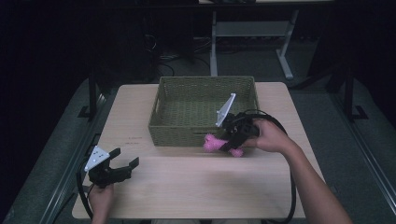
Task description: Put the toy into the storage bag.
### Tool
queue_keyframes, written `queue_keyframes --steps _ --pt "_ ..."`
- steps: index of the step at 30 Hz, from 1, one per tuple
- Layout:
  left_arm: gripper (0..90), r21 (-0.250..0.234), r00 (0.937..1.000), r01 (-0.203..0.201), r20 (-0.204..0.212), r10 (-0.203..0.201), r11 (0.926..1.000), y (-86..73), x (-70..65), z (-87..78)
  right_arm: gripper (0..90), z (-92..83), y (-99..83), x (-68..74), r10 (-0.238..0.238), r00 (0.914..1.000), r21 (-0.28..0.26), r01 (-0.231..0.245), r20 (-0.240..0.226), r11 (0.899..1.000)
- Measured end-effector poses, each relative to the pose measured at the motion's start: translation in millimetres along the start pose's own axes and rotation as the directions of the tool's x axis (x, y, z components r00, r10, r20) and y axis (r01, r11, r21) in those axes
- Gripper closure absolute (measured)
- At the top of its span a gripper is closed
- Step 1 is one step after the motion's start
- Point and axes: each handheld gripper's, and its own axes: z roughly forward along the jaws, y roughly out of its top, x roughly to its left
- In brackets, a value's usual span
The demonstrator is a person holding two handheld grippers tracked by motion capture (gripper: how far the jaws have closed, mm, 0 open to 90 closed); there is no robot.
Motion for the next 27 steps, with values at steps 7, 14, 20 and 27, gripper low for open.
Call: queue_keyframes --steps 7,14,20,27 --pt "12.8 0.0 1.0 0.002 0.0 -0.002 1.0 0.1 0.3 -0.1 58.3 -8.7 4.2 -6.1 0.001 1.0 -0.003 -0.001 0.004 1.0" --pt "12.8 0.0 1.0 0.003 0.002 -0.003 1.0 0.1 0.0 0.5 58.3 -17.0 9.6 -13.6 0.002 0.9999 -0.009 -0.002 0.01 1.0" --pt "12.8 0.0 1.0 0.002 0.004 -0.002 1.0 0.3 -0.3 0.5 58.3 -22.1 13.9 -20.5 -0.001 0.9999 -0.01 0.001 0.016 1.0" --pt "12.8 -0.002 1.0 0.005 0.003 -0.005 1.0 0.2 -0.1 0.1 58.3 -28.0 16.7 -28.9 0.008 0.9998 -0.01 -0.008 0.018 1.0"
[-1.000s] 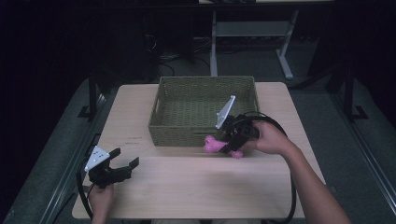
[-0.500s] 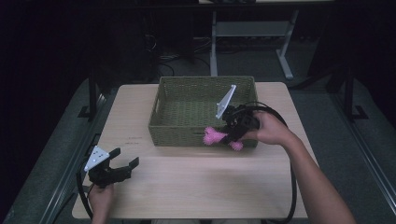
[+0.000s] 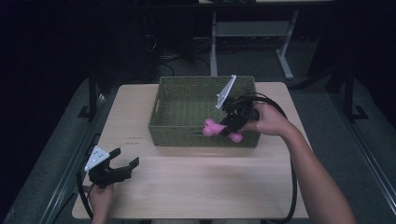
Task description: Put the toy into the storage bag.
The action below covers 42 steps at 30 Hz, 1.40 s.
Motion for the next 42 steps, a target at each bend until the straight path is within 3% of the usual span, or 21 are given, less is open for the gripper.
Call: queue_keyframes --steps 27,42 --pt "12.8 -0.005 1.0 0.005 0.004 -0.005 1.0 0.3 0.6 0.3 58.3 -10.1 8.3 -48.8 0.053 0.9983 0.012 -0.053 0.023 0.999" --pt "12.8 -0.004 1.0 0.006 0.004 -0.006 1.0 0.3 1.3 0.0 58.3 3.6 14.8 -72.4 0.073 0.9972 0.047 -0.073 0.016 0.996"
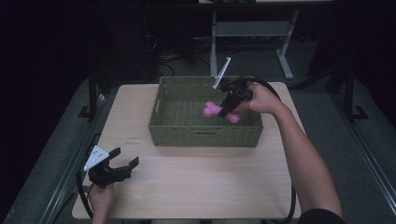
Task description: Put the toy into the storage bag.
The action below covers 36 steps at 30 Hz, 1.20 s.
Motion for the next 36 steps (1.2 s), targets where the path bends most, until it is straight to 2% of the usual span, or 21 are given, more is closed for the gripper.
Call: queue_keyframes --steps 16,36 --pt "12.8 0.0 1.0 0.0 -0.001 0.0 1.0 -0.1 -0.1 -0.3 58.2 15.1 -2.5 -15.8 0.04 0.9991 0.003 -0.04 -0.013 0.999" --pt "12.8 -0.004 1.0 0.003 -0.001 -0.003 1.0 -0.3 0.5 -0.6 58.1 39.8 -2.5 -24.6 0.053 0.998 0.035 -0.051 -0.036 0.998"
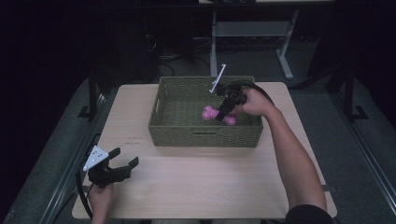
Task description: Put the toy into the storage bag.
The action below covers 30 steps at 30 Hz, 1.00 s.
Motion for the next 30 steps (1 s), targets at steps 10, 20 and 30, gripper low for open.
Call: queue_keyframes --steps 10,20,30 --pt "12.8 0.0 1.0 0.001 0.001 -0.001 1.0 -0.1 -0.2 0.2 58.0 7.7 -1.4 -2.7 0.008 0.9999 0.001 -0.008 -0.008 1.0" --pt "12.8 0.0 1.0 0.004 0.001 -0.004 1.0 -0.2 0.0 0.3 58.0 21.8 -3.4 -5.2 0.016 0.9996 0.021 -0.015 -0.024 1.0" --pt "12.8 0.002 1.0 0.001 0.002 -0.001 1.0 0.0 -0.7 0.3 57.8 28.2 -1.7 -4.5 0.018 0.9995 0.028 -0.017 -0.025 0.999"
